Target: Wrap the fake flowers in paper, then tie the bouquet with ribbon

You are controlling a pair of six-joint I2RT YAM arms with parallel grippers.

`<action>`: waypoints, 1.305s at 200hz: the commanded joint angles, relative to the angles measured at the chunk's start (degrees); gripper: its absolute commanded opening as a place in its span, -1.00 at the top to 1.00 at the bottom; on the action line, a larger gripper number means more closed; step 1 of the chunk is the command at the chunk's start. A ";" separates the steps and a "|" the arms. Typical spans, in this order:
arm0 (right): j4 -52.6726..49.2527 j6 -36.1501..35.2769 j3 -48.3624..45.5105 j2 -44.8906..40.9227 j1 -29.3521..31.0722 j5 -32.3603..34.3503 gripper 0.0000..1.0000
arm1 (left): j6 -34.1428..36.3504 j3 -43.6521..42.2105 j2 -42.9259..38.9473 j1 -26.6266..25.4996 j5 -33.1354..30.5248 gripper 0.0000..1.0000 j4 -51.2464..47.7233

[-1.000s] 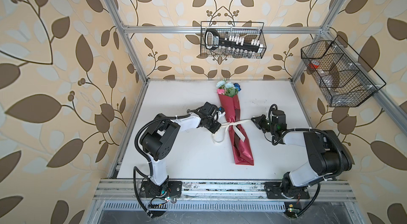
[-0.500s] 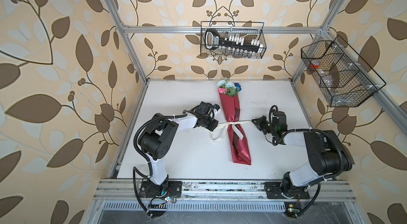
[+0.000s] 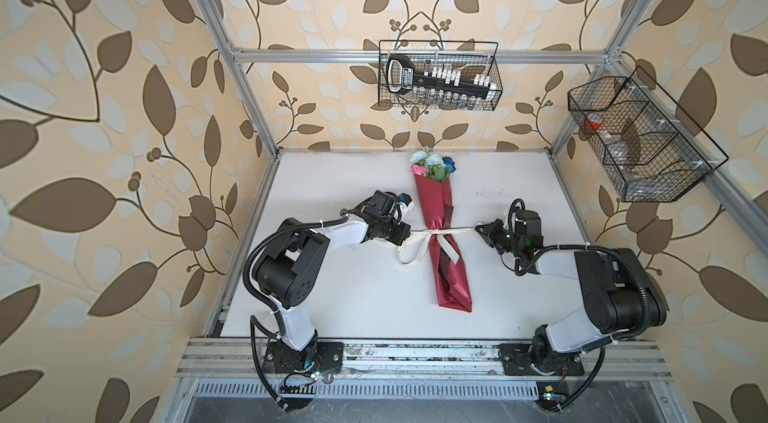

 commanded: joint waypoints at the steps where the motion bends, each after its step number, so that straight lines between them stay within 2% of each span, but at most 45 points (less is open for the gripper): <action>1: -0.19 -1.29 3.36 -2.16 2.44 3.09 1.00 | -2.24 2.73 -4.63 -2.09 0.67 0.74 -2.32; 15: -0.31 -1.27 4.69 -2.10 4.19 2.80 1.00 | -3.71 4.07 -5.43 -4.13 -0.83 0.25 -2.83; 29: -0.13 -1.00 5.54 -1.90 5.40 2.53 1.00 | -5.14 5.29 -6.35 -6.06 -3.53 0.05 -4.19; 65: 1.72 0.94 6.26 -1.48 6.45 0.89 1.00 | -11.33 6.37 -8.53 -11.20 -10.53 0.03 -6.54; 111: 8.19 5.40 7.32 1.22 7.60 -2.70 1.00 | -16.80 10.16 -2.02 -16.97 -10.55 0.09 -8.48; 173: 8.76 5.71 8.23 1.44 9.36 -2.44 1.00 | -18.21 14.66 4.70 -17.48 -14.26 -0.02 -11.18; 191: 8.75 5.65 8.06 1.38 9.40 -2.49 1.00 | -18.13 15.34 5.60 -17.48 -15.69 -0.10 -11.79; 229: 8.66 5.14 8.05 1.53 9.46 -2.75 1.00 | -18.38 16.79 6.32 -17.48 -14.67 -0.12 -10.65; 238: 8.66 5.18 8.05 1.55 9.49 -2.80 1.00 | -18.69 17.28 6.49 -17.48 -14.53 -0.21 -10.52; 247: 8.66 5.15 8.01 1.66 9.50 -2.85 1.00 | -18.87 17.97 6.88 -17.48 -14.76 -0.49 -10.69; 261: 8.68 5.10 8.16 1.76 9.54 -2.92 1.00 | -18.95 19.32 7.87 -17.48 -15.49 -0.49 -11.63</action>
